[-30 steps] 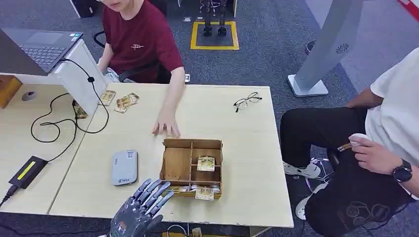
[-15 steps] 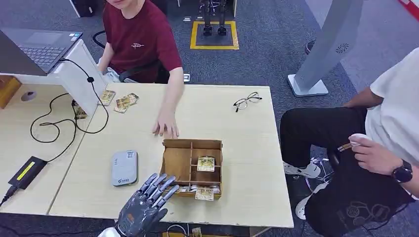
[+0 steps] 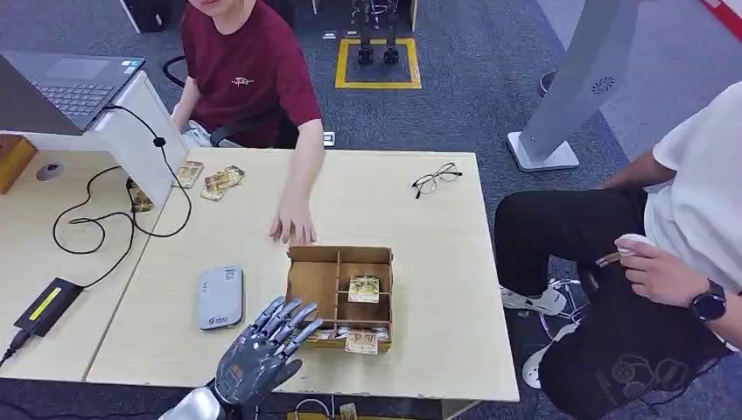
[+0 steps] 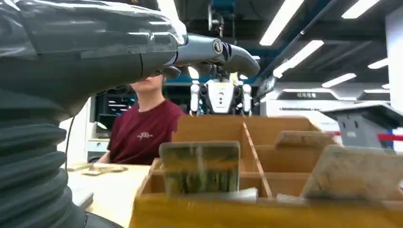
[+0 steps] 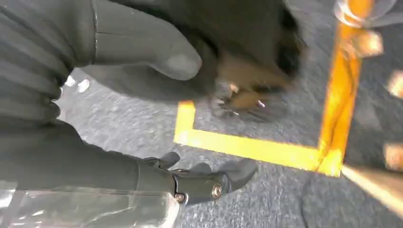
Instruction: Pass the card to the sensor for recognition and then transmit it.
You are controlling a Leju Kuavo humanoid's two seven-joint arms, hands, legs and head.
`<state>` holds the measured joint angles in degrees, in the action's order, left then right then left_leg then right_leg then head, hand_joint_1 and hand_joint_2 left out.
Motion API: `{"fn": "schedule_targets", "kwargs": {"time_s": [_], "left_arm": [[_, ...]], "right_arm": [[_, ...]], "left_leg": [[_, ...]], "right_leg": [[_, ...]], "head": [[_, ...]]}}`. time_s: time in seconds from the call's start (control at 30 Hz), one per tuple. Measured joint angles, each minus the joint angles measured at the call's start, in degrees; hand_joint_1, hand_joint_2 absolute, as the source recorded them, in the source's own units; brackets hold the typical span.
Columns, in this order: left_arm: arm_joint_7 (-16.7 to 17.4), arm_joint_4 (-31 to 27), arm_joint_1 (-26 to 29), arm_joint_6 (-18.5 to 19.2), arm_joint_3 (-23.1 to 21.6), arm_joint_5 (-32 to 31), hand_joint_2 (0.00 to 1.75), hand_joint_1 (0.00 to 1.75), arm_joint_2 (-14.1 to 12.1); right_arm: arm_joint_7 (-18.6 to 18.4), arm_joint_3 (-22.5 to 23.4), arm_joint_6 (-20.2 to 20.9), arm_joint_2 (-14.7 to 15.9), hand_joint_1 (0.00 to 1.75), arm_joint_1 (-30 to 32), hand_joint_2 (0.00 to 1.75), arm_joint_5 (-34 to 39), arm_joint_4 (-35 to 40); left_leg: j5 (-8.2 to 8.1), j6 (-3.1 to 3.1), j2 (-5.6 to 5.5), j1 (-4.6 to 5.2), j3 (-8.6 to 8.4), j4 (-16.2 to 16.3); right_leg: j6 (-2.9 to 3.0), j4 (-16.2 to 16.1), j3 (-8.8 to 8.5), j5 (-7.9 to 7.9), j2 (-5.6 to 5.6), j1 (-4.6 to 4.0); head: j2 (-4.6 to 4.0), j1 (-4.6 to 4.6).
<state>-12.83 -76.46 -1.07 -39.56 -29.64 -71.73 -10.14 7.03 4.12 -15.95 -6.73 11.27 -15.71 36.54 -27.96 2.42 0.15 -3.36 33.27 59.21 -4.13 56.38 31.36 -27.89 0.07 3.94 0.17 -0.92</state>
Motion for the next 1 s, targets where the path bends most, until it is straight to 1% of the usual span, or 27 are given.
{"fn": "schedule_targets", "kwargs": {"time_s": [0.03,0.07,0.17,0.23,0.33,0.43,0.57,0.87,1.0], "left_arm": [[0.0,0.3,-0.2,0.0,0.0,0.0,1.75,0.0,0.3],[0.0,0.5,-0.3,0.0,0.0,0.1,1.75,0.0,0.4],[-1.1,1.4,-1.0,0.0,0.0,0.8,1.75,0.0,0.7],[-1.3,1.9,-1.5,0.0,0.0,1.3,1.75,0.0,1.0],[-1.4,2.6,-2.1,0.0,-0.1,2.3,1.75,0.0,1.3],[-1.8,3.0,-2.5,0.0,-0.2,3.7,1.75,0.0,1.6],[-1.2,3.2,-2.6,0.0,-0.3,3.7,1.75,0.0,1.6],[0.2,3.7,-2.9,0.0,-0.4,3.0,1.75,0.0,1.6],[0.2,3.8,-3.0,0.0,-0.5,3.0,1.75,0.0,1.6]], "right_arm": [[0.9,0.9,-0.1,0.4,0.0,-1.4,1.75,0.0,-2.9],[1.0,1.8,-0.3,0.9,0.0,-2.9,1.75,0.0,-6.0],[0.5,3.8,-0.9,2.2,0.0,-5.6,1.75,-0.1,-13.1],[0.0,4.7,-0.5,2.8,0.0,-7.0,1.75,-0.1,-16.6],[-0.3,5.4,-0.2,3.3,0.0,-8.4,1.75,-0.1,-19.9],[-0.6,6.1,0.1,3.7,0.0,-9.4,1.75,-0.2,-21.8],[-0.8,6.5,0.2,4.0,0.0,-9.9,1.75,-0.2,-23.3],[-1.1,7.1,0.0,4.2,0.0,-10.4,1.75,-0.7,-24.5],[-1.1,7.3,0.0,4.2,0.0,-10.6,1.75,-1.2,-24.7]], "left_leg": [[0.01,-0.01,-0.02,-0.01,0.0,0.0],[0.02,-0.03,-0.03,0.01,0.02,0.0],[0.05,-0.05,-0.03,0.0,0.02,0.0],[0.05,-0.05,-0.02,-0.01,0.02,0.0],[0.05,-0.05,-0.02,-0.02,0.03,0.0],[0.05,-0.05,-0.02,-0.01,0.05,0.0],[0.05,-0.05,-0.02,-0.01,0.06,0.0],[0.06,-0.05,-0.02,-0.01,0.05,0.0],[0.05,-0.05,-0.02,-0.01,0.06,0.0]], "right_leg": [[0.0,0.0,0.03,0.01,-0.03,0.0],[-0.01,0.0,-0.01,0.04,-0.01,0.01],[-0.01,0.0,0.01,0.04,-0.01,0.0],[-0.01,0.0,0.03,0.04,0.01,-0.01],[0.0,0.0,0.04,0.03,0.02,-0.02],[-0.01,0.0,0.04,0.03,0.0,-0.02],[-0.01,0.0,0.04,0.03,0.01,-0.01],[-0.01,0.0,0.04,0.03,0.01,-0.02],[-0.01,0.0,0.04,0.03,0.01,-0.02]], "head": [[0.0,0.17],[0.0,0.24],[0.0,0.22],[0.0,0.18],[0.0,0.17],[0.0,0.18],[0.0,0.17],[0.0,0.17],[0.0,0.17]]}}
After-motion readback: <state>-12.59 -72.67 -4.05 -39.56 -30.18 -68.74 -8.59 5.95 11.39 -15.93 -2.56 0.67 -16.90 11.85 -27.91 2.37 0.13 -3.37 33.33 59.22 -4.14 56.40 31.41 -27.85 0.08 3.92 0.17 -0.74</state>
